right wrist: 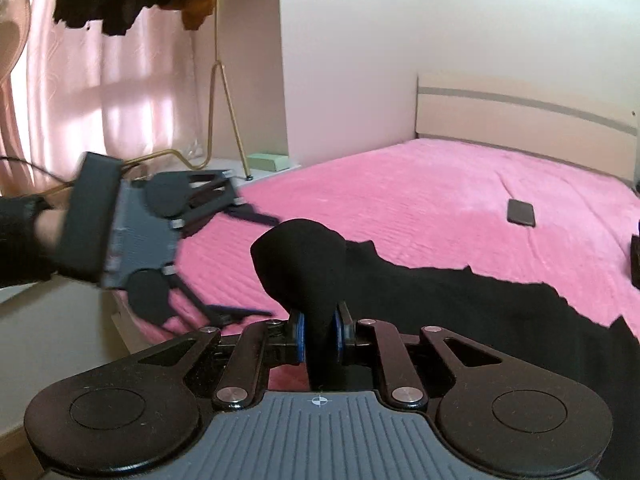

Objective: Fold clothes

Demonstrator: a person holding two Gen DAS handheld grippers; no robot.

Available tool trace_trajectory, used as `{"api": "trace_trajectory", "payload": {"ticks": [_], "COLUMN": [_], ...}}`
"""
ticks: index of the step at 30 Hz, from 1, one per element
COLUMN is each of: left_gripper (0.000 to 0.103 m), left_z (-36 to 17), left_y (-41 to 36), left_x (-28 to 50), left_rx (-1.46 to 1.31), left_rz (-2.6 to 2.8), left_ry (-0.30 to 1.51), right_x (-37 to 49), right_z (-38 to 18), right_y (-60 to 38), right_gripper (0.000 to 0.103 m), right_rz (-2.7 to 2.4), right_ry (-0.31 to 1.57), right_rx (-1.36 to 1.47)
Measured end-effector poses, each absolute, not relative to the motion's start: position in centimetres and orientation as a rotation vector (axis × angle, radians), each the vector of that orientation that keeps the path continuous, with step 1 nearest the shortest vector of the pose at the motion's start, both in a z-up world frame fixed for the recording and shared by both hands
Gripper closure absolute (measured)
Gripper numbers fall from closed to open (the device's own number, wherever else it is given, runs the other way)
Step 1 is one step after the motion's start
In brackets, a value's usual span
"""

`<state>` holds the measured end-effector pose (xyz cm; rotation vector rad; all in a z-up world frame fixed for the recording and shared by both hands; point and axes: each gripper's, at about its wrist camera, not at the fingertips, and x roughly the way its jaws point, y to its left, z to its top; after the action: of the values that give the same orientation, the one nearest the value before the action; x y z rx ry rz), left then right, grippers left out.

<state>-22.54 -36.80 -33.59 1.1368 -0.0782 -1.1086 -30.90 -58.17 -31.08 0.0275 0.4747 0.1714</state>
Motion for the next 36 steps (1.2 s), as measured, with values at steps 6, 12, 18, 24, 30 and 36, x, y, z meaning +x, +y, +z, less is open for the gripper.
{"api": "trace_trajectory", "payload": {"ticks": [6, 12, 18, 24, 30, 36], "left_gripper": [0.023, 0.045, 0.089, 0.090, 0.090, 0.086], "left_z": [-35.9, -37.6, -35.8, -30.4, -28.4, -34.2], "left_y": [-39.1, -40.7, -43.7, -50.4, -61.4, -72.7], "left_x": [-21.3, -20.3, -20.9, -23.1, -27.9, -32.0], "left_rx": [1.364, 1.535, 1.554, 1.529, 1.510, 1.471], "left_rz": [-1.141, -1.184, -1.188, -1.186, -1.296, -1.402], "left_ry": [-0.239, -0.308, -0.273, -0.405, -0.563, -0.415], "right_x": [-30.8, -31.9, -33.4, -38.8, -46.8, -51.5], "right_z": [-31.4, -32.2, -32.2, -30.6, -31.7, -37.2], "right_y": [-57.9, -57.0, -59.0, -65.0, -72.7, -79.7], "right_gripper": [0.091, 0.091, 0.091, 0.091, 0.091, 0.091], "right_rz": [0.217, 0.262, 0.235, 0.063, -0.199, -0.419], "right_ry": [0.494, 0.484, 0.441, 0.302, 0.208, 0.224], "right_rx": [-0.033, -0.087, -0.017, 0.145, 0.407, 0.781]}}
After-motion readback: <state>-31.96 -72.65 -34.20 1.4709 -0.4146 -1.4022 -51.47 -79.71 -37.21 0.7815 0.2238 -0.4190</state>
